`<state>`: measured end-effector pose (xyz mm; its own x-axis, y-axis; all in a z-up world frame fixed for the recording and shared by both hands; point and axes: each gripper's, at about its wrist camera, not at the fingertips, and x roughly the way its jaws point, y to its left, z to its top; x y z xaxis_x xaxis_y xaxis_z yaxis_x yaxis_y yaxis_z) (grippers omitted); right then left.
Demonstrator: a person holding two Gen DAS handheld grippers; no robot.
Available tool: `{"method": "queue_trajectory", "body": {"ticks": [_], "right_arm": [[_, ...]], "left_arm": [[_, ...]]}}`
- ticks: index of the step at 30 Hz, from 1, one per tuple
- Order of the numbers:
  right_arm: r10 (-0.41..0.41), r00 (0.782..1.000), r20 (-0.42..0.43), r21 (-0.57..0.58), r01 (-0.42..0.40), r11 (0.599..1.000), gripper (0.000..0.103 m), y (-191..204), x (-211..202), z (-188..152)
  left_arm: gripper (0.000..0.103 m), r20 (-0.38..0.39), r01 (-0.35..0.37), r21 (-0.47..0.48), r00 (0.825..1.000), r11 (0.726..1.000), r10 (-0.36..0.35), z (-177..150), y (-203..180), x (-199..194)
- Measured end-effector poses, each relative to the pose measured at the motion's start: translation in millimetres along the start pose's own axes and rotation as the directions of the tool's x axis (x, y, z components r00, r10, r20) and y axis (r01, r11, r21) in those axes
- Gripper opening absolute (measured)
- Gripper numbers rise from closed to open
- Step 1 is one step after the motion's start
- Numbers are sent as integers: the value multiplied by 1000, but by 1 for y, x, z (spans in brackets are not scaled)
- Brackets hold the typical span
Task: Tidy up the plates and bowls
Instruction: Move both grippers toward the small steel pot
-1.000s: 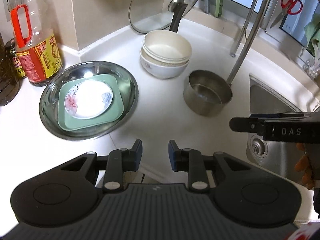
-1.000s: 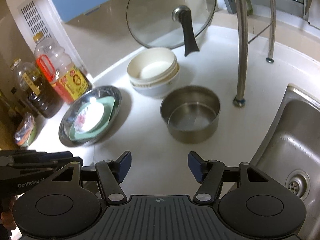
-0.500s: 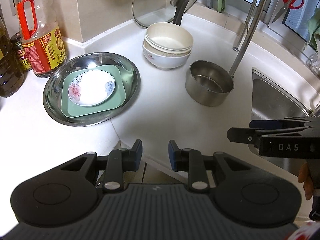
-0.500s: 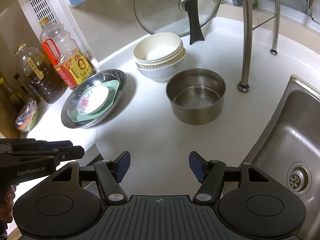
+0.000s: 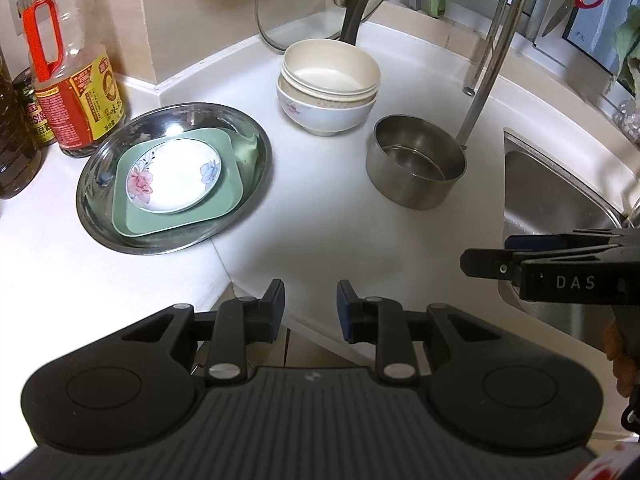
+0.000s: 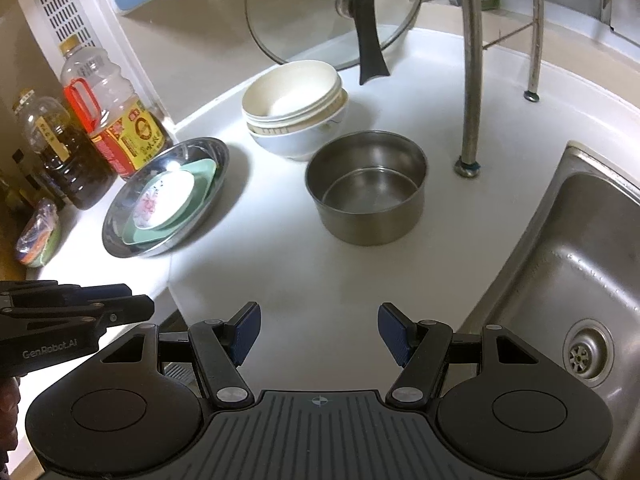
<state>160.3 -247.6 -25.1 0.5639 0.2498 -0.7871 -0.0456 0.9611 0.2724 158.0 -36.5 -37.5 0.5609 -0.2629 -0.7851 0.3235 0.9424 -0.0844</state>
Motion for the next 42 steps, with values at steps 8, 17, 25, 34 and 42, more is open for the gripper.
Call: {"method": "queue_trajectory", "body": {"ticks": [8,17,25,34,42], "right_arm": [[-13,1000,-8,9,13,1000,65,-8,3,4],[-37,999,-29,1,38,999,65,-17,12,9],[-54,998,-43,-5,53,999,65,-29,22,16],[-86,996,-39,14,87,996,65,-45,28,24],[-99,995,-4,45,99,994,65,-58,28,34]], "left_arm": [[24,-17,12,13,1000,1000,-12,3,-5,10],[24,-32,20,7,999,1000,-19,12,-10,23],[24,-33,24,-2,999,1000,-24,20,-11,33],[24,-25,43,1,999,999,-43,36,-17,51],[24,2,53,15,999,998,-53,55,-22,64]]}}
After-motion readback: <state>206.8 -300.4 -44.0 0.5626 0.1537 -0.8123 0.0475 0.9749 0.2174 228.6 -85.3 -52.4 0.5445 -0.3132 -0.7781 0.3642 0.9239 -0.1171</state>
